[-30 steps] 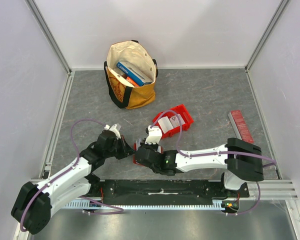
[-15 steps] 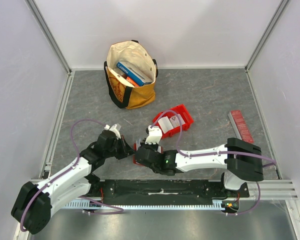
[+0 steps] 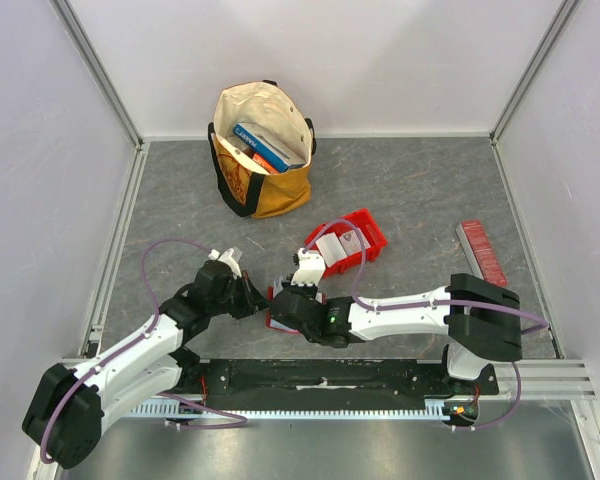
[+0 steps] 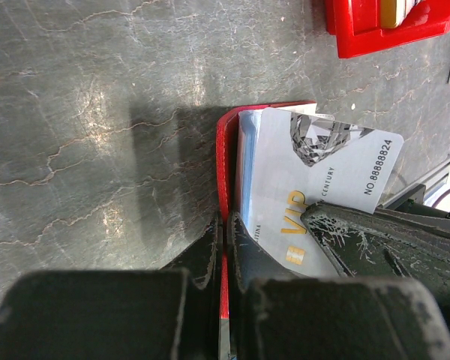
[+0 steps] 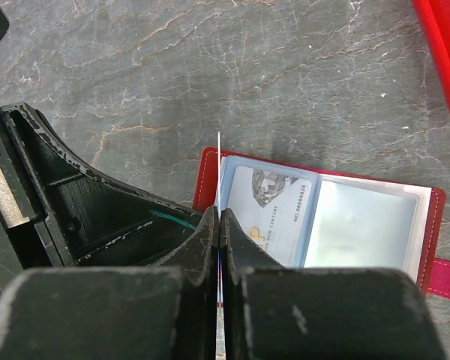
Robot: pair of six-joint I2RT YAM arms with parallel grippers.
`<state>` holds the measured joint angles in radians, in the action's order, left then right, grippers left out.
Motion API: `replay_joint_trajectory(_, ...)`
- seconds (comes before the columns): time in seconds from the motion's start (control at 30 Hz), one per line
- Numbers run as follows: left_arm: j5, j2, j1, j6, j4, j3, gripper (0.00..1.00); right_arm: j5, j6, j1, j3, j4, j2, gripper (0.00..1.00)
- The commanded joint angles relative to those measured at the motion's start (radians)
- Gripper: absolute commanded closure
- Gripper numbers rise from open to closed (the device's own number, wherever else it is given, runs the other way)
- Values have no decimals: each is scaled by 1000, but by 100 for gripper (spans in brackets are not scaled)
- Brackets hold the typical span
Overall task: Put the credit cards into the card holder
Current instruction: Insert the credit card into the card holder.
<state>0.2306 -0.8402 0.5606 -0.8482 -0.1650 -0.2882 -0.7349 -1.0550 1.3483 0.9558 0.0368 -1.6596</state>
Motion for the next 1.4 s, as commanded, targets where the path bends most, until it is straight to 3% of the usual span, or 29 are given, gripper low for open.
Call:
replay_joint_trajectory(0.0,18,9,1,-29,22,6,98,-41,-22,-3,15,-28,35,100)
replay_joint_trajectory(0.83,21,15,1,-34,22,1,98,-11,-28,-1,26,-26,-9,100)
replay_joint_trajectory(1.37,32,30,1,-54,25,-5,98,-152,-19,66,247,299,-127,100)
